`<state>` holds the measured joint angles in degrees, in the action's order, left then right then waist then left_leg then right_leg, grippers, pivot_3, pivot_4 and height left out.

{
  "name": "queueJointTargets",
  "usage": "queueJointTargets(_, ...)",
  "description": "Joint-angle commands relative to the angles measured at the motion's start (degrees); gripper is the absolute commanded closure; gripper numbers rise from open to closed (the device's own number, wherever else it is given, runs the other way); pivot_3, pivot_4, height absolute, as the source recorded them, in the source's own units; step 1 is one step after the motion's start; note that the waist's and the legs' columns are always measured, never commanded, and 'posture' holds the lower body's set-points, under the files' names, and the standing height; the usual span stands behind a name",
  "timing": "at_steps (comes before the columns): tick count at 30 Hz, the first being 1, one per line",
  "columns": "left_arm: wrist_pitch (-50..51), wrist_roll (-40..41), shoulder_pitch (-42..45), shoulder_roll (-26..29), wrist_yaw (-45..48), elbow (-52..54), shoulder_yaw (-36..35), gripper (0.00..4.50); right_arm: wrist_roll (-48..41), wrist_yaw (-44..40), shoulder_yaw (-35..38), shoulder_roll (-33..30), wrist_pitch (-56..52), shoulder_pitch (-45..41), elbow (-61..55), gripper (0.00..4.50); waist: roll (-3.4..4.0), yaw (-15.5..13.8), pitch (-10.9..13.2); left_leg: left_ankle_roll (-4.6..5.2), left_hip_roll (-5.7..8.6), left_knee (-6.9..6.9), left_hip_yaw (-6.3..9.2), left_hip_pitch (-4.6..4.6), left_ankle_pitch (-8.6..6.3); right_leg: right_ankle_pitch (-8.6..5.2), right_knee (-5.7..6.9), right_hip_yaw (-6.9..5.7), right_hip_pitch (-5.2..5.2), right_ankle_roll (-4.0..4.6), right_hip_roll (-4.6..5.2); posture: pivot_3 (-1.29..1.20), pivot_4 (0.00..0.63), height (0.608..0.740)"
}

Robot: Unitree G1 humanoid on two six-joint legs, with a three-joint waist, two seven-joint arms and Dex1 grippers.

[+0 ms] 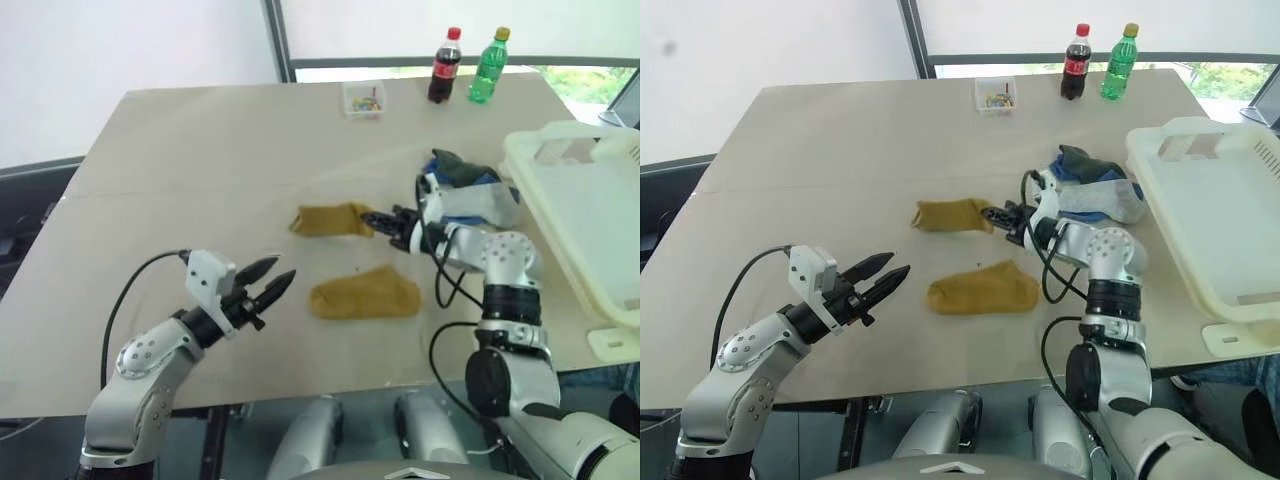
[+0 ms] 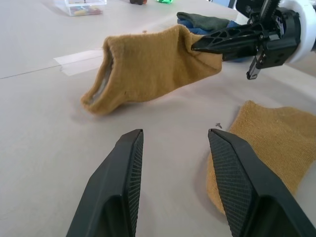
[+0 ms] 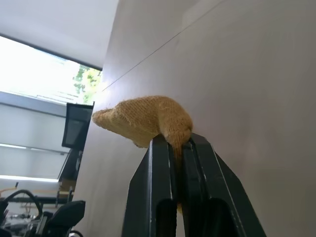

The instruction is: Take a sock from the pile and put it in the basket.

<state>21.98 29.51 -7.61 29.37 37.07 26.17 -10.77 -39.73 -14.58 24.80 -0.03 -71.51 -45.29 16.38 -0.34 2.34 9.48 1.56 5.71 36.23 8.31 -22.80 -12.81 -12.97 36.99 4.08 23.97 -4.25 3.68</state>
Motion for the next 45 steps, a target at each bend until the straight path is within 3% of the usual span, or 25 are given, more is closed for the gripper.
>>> queueJointTargets(1,-0.5,0.4,0.3,0.0,0.0,0.5,-0.5,2.30,-2.0,3.3,3.0,0.2,-1.6,-1.8,2.0,4.42,0.00,0.0,0.0,0.00,-0.01,0.00,0.00,0.00,0.00,0.00,0.00,0.00,0.00,0.00,0.00,0.00,0.150,0.739)
queueJointTargets(4,-0.5,0.2,0.4,0.0,-0.3,0.5,-0.5,2.30,-1.9,5.5,4.4,0.1,-1.6,-2.7,4.4,4.42,0.01,0.1,0.0,0.00,-0.01,0.00,-0.02,0.00,0.00,0.00,0.00,0.02,0.00,0.00,0.00,0.00,0.150,0.739)
queueJointTargets(9,-0.2,0.4,0.6,-0.2,-1.0,0.7,-0.9,2.30,-5.0,13.4,12.9,1.5,-5.0,-5.6,9.9,4.42,0.01,0.1,0.0,0.00,-0.01,-0.01,-0.02,0.00,0.00,0.00,0.00,0.02,0.00,0.00,-0.02,0.00,0.150,0.739)
queueJointTargets(19,1.7,1.1,1.9,0.0,-2.4,1.7,-1.0,2.30,-6.9,20.8,16.5,1.9,-9.6,-5.7,6.0,4.42,0.02,0.0,0.0,0.01,-0.01,-0.01,-0.02,-0.01,0.00,0.00,-0.01,0.01,-0.01,0.00,-0.03,0.00,0.150,0.739)
queueJointTargets(22,2.2,1.2,2.4,-0.1,-2.7,1.9,-0.7,2.30,-7.5,21.3,16.1,2.2,-10.6,-5.0,3.0,3.56,0.03,0.1,0.0,0.01,0.00,-0.01,-0.02,-0.03,0.00,0.00,-0.01,0.01,0.01,0.00,-0.03,0.00,0.150,0.739)
queueJointTargets(28,2.6,1.3,3.0,-0.2,-2.7,1.8,-0.5,2.30,-5.7,16.8,6.7,0.3,-8.8,-0.9,-6.9,1.07,0.04,0.1,0.0,0.01,-0.01,-0.02,-0.03,-0.03,0.00,0.00,-0.01,0.02,0.01,0.00,-0.02,0.00,0.150,0.739)
queueJointTargets(30,2.5,1.2,3.1,-0.2,-2.6,1.8,-0.4,2.30,-6.6,15.8,7.0,0.2,-5.9,0.1,-9.7,1.07,0.04,0.1,0.0,0.01,-0.01,-0.01,-0.03,-0.02,0.00,0.00,-0.01,0.02,0.01,0.00,-0.03,0.00,0.150,0.739)
queueJointTargets(32,2.5,1.1,3.2,-0.2,-2.6,1.8,-0.2,2.30,-4.9,11.4,1.6,-2.5,-2.0,2.7,-14.4,1.07,0.04,0.0,0.0,0.01,-0.01,-0.02,-0.02,-0.03,0.00,0.00,-0.02,0.01,0.00,0.00,-0.07,0.00,0.150,0.739)
queueJointTargets(39,2.5,0.7,4.1,0.0,-2.2,1.1,0.2,2.30,13.0,-10.1,-30.8,-21.6,22.2,12.7,-30.7,1.07,0.07,0.2,0.0,0.01,0.00,-0.01,-0.06,-0.05,0.00,-0.01,-0.09,0.00,0.00,-0.03,-0.07,0.00,0.150,0.739)
queueJointTargets(42,2.6,0.5,4.7,0.3,-1.8,0.7,0.5,2.30,19.8,-14.9,-38.6,-26.3,30.1,12.9,-30.5,1.07,0.06,0.3,0.0,-0.01,-0.12,-0.01,-0.06,0.00,0.00,-0.01,-0.08,0.00,-0.01,-0.03,-0.07,0.00,0.150,0.739)
queueJointTargets(45,2.3,0.1,5.5,0.5,-1.4,0.0,0.6,2.30,26.7,-16.3,-44.2,-25.0,38.4,9.3,-24.7,1.07,0.03,0.0,0.0,-0.01,-0.09,0.01,-0.07,-0.01,0.00,-0.01,-0.08,-0.01,-0.02,-0.03,-0.06,0.00,0.150,0.739)
